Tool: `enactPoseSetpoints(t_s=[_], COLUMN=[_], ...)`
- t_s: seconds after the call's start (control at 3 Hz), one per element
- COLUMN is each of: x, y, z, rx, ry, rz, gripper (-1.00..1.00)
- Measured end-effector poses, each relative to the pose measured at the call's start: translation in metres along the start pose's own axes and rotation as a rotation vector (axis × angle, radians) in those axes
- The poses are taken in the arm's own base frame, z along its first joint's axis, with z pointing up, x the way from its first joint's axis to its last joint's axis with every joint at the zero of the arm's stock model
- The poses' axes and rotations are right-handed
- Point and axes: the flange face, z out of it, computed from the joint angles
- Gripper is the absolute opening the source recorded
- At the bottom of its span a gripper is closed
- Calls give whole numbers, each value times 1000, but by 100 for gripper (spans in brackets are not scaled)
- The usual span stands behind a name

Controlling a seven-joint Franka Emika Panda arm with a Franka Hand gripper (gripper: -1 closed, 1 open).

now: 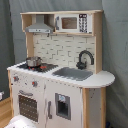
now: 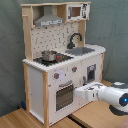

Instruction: Play with the kitchen

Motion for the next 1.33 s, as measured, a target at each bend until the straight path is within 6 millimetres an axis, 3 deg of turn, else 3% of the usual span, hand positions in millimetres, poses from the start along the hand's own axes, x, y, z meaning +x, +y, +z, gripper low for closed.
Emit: enactPoseSetpoints(t_s=[0.67,1.0,1.33], x=[-4,0,-3], y=[18,9,0], z=[-3,18,62], rx=[-61,-54,-13], ry=[-68,-108,-133], rz=[-11,-18,-27], gripper=[100,100,100])
